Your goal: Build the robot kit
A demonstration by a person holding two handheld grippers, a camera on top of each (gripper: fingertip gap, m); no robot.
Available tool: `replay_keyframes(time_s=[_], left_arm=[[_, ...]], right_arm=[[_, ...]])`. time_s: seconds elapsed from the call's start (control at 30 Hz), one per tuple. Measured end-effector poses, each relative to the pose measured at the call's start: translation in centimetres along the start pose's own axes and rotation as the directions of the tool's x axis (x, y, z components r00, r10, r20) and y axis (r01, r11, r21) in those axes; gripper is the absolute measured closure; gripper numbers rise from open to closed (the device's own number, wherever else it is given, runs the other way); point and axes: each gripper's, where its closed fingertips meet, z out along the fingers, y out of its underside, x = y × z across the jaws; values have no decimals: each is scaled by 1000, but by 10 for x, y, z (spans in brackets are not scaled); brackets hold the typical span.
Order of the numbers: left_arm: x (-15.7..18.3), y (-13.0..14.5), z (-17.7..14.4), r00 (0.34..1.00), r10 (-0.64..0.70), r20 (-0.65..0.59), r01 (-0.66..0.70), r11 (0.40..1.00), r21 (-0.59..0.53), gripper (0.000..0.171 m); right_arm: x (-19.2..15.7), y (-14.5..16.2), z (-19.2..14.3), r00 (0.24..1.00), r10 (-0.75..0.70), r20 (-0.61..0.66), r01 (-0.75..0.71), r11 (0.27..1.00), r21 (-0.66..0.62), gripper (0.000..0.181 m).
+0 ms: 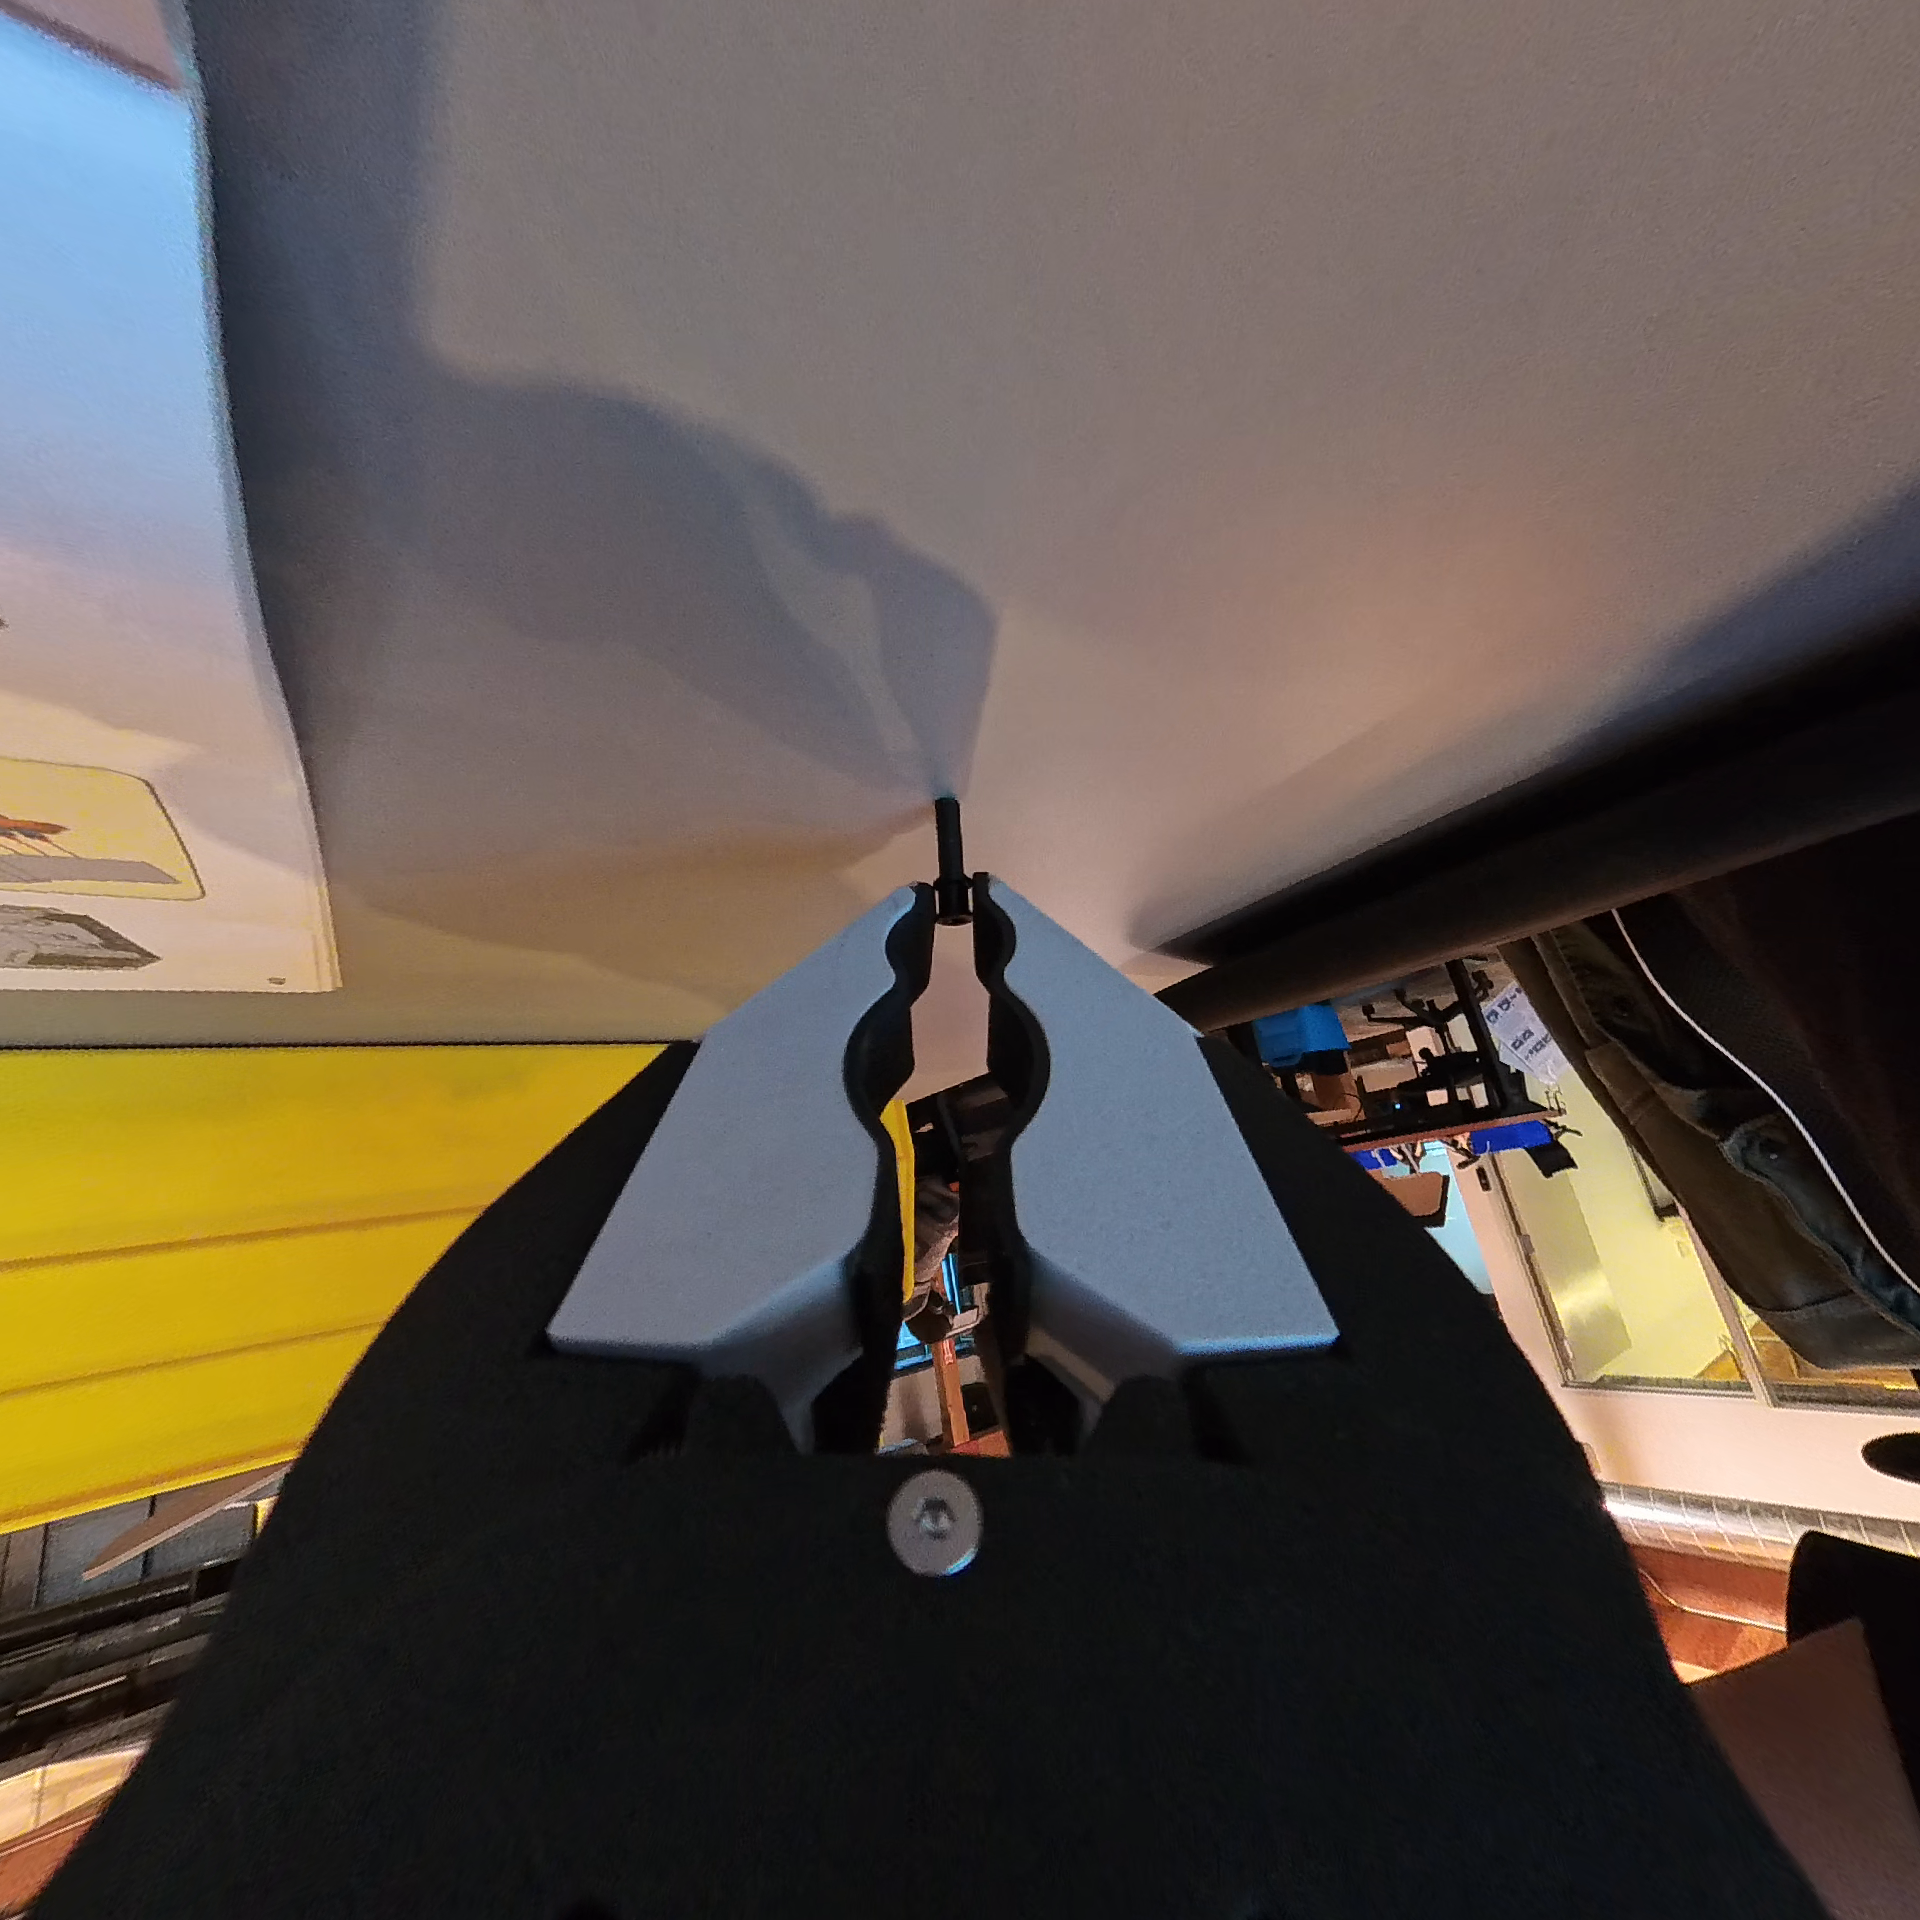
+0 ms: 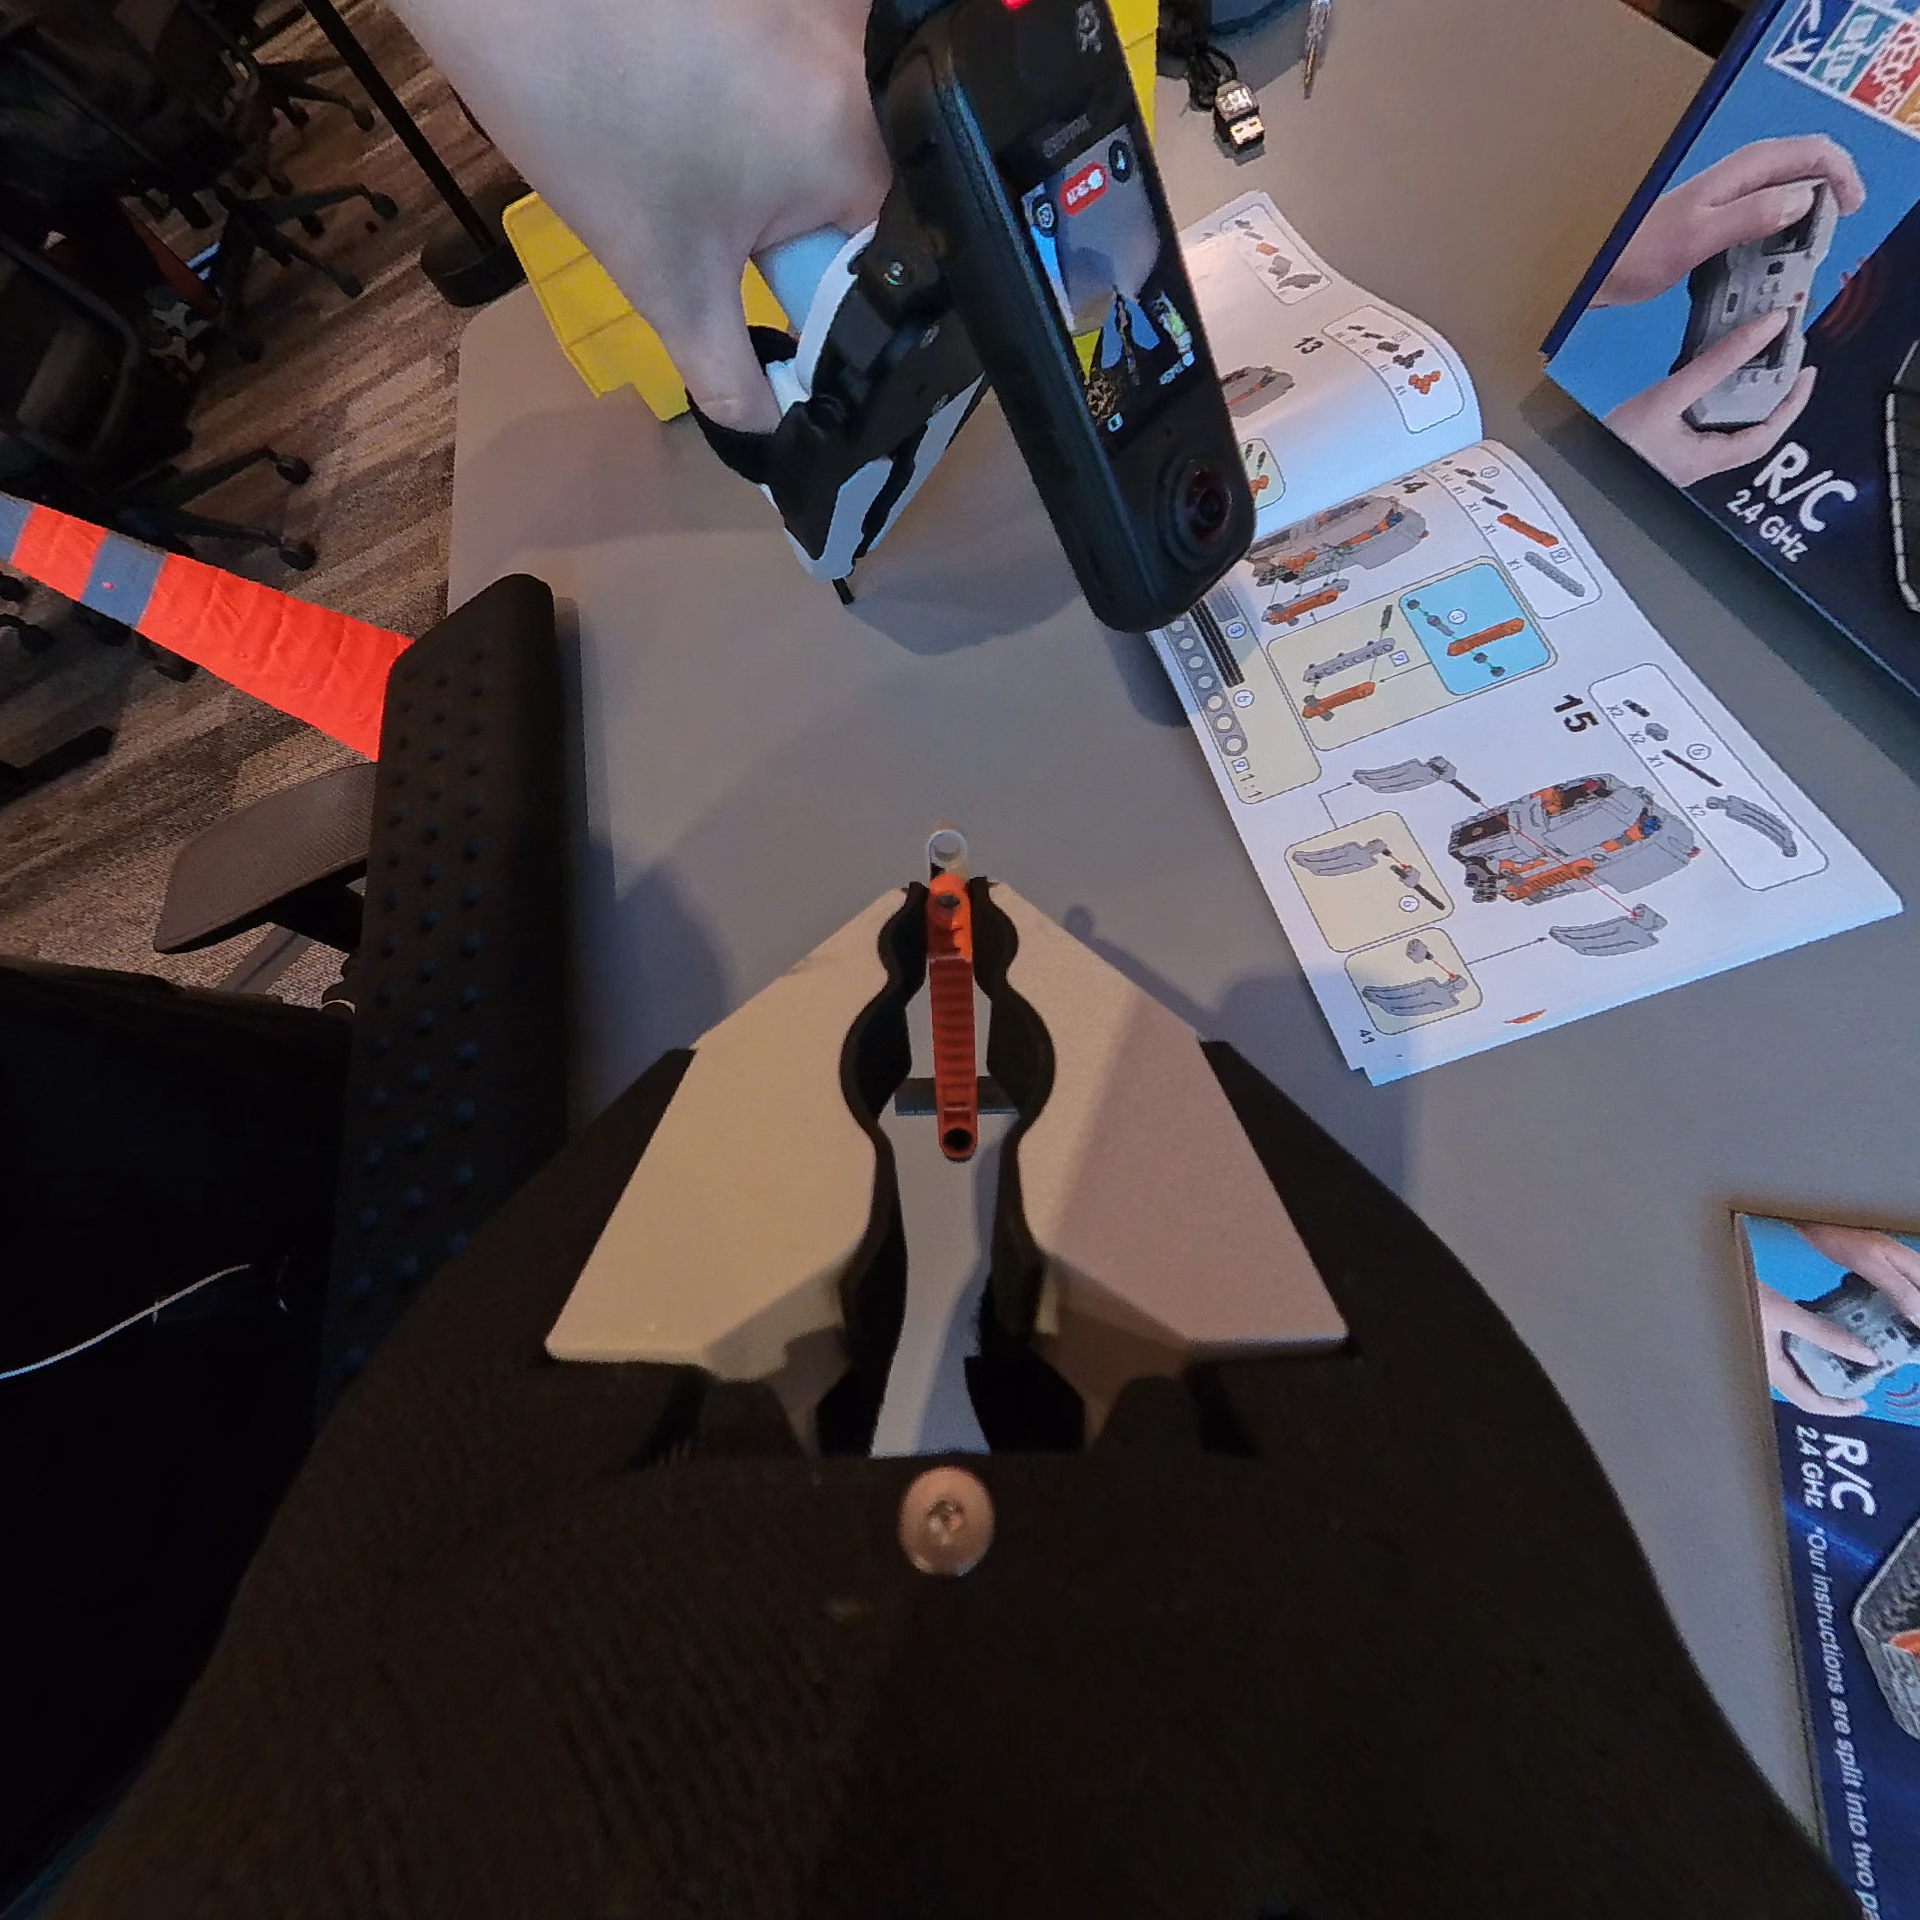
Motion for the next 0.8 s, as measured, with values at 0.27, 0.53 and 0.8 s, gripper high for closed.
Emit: replay_keyframes(time_s=[0.27, 0.53, 0.8], left_arm=[[0, 0, 1, 1000, -5, -7, 4, 1000, -5, 167], [1, -2, -1, 1000, -13, -21, 13, 1000, 6, 165], [1, -7, -4, 999, -27, -30, 29, 999, 43, 159]], right_arm=[[-1, 0, 0, 1000, -1, 0, 1, 1000, -2, 176], [-1, 1, 1, 1000, -2, 3, 2, 1000, -7, 176], [-1, 1, 1, 1000, -1, 5, 1, 1000, -9, 176]])
